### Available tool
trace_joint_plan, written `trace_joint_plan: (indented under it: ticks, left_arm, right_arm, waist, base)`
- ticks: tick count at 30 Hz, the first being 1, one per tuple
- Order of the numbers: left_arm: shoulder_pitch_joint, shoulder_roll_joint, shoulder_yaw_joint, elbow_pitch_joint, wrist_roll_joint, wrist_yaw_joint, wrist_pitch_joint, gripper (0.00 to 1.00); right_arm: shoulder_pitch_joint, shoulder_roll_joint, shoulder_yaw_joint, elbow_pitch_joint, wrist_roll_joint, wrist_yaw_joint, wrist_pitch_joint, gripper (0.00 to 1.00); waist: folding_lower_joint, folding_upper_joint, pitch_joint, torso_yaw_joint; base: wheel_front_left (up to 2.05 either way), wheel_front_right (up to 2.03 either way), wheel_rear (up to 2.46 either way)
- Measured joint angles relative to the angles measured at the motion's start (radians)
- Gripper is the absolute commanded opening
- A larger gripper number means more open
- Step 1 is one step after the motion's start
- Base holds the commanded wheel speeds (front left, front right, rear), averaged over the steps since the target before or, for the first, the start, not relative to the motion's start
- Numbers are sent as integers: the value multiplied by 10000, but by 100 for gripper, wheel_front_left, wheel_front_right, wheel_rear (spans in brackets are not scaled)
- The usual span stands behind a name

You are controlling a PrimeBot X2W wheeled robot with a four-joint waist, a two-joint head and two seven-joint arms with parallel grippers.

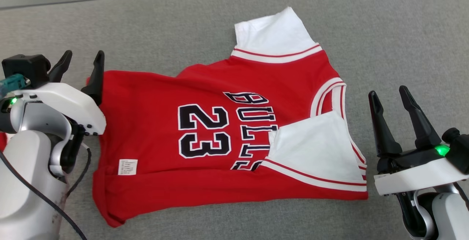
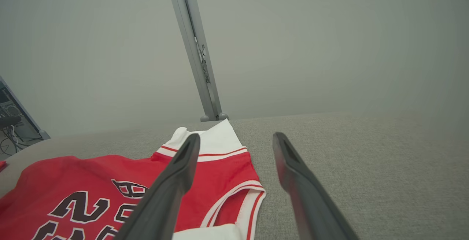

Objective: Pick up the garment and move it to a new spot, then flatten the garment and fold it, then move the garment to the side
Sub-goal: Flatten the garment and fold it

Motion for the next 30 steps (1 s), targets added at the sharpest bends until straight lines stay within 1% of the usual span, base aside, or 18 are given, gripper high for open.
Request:
trace_joint_plan:
  ticks: [3,7,12,13,14,15,21,27,30]
  left_arm:
    - [-399,65,102,1001,-255,-226,238,100]
    - [-666,90,123,1992,-472,-445,414,100]
    - [-678,2,36,2673,-675,-639,621,100]
    - [-705,-10,35,2792,-763,-742,652,75]
    - [-872,-19,36,2964,-861,-876,631,39]
    - [-872,-19,36,2964,-861,-876,631,0]
    - [-1116,-42,-8,3381,-869,-1041,42,0]
    - [-1230,-341,-303,3298,-748,-1089,-272,0]
    - [-1299,-462,-489,3120,-644,-1129,-453,0]
  right_arm:
    - [-143,-21,144,196,84,-2,-157,100]
    - [-347,-25,180,451,119,-2,-339,100]
    - [-495,-46,180,702,205,-2,-466,100]
    - [-505,-63,167,761,217,-2,-470,100]
    - [-669,-92,148,849,307,-2,-512,100]
    - [-669,-92,148,849,307,-2,-512,100]
    - [-1755,-431,-86,1515,909,-2,-800,100]
    - [-3551,-1384,-324,3020,1511,-2,-872,100]
    - [-4611,-1833,-121,3816,1802,-2,-809,100]
  waist:
    - [0,0,332,-191]
    - [1,0,741,-352]
    - [0,0,964,-351]
    - [1,0,982,-322]
    - [0,0,1003,-255]
    - [0,0,1003,-255]
    - [1,0,853,-134]
    - [0,0,687,122]
    - [0,0,699,341]
  base:
    - [0,0,0]
    - [0,0,0]
    - [0,0,0]
    - [0,0,0]
    - [0,0,0]
    - [0,0,0]
    - [0,0,0]
    - [0,0,0]
    - [0,0,0]
